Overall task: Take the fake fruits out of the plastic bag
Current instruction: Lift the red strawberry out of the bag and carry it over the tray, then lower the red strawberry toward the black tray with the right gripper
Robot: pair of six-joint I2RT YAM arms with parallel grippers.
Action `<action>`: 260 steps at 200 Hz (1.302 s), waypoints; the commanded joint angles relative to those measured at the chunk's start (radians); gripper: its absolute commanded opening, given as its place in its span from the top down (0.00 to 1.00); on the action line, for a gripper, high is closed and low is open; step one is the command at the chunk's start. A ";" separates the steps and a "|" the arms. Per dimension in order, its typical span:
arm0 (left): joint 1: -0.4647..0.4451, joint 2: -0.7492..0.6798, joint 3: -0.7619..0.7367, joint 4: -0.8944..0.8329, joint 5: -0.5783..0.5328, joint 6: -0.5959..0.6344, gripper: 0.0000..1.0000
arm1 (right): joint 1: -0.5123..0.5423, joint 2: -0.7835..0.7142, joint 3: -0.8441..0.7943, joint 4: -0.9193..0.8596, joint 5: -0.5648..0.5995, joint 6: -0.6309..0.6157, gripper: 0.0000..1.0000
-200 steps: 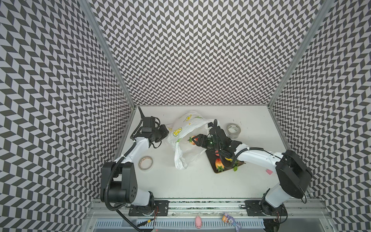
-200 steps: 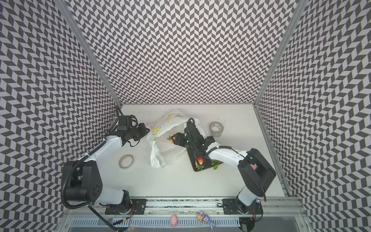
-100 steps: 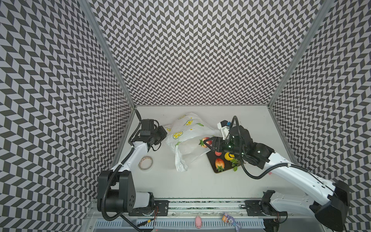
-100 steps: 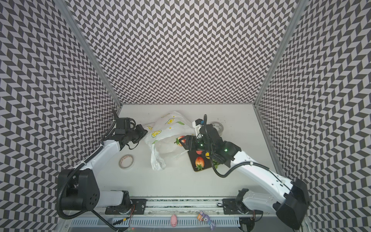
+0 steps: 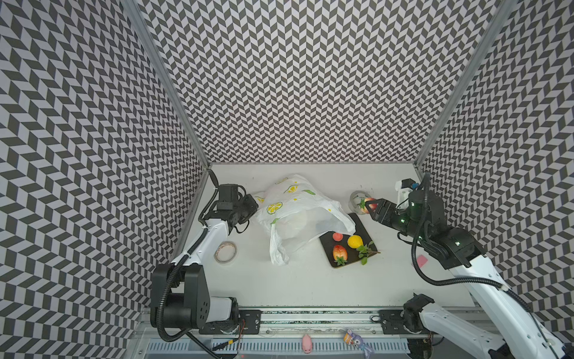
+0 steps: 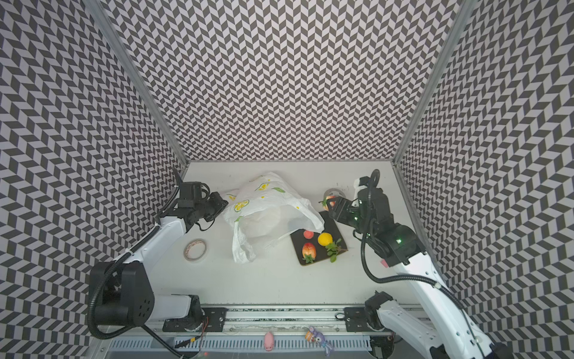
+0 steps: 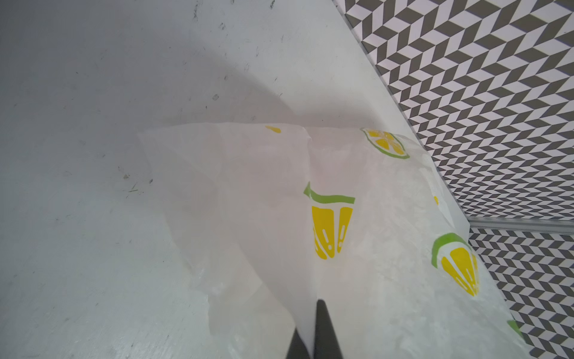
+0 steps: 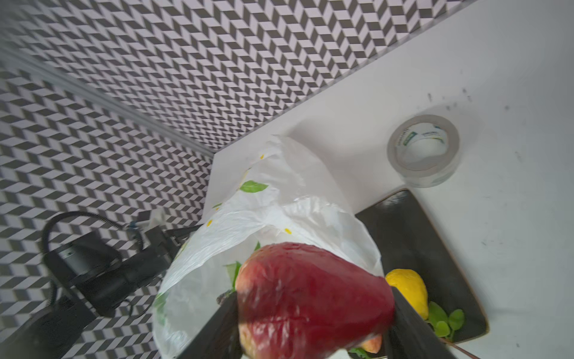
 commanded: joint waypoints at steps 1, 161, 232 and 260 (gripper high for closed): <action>0.005 0.000 0.030 -0.015 -0.028 -0.007 1.00 | -0.086 0.042 -0.063 0.060 -0.008 -0.052 0.65; 0.005 0.000 0.051 -0.045 -0.012 -0.005 1.00 | -0.122 0.583 -0.225 0.499 -0.192 -0.064 0.64; 0.005 -0.005 0.052 -0.049 -0.007 -0.003 1.00 | -0.102 0.620 -0.243 0.513 -0.156 -0.051 0.35; 0.006 0.007 0.076 -0.060 -0.003 0.007 1.00 | -0.103 0.580 -0.241 0.481 -0.134 -0.059 0.24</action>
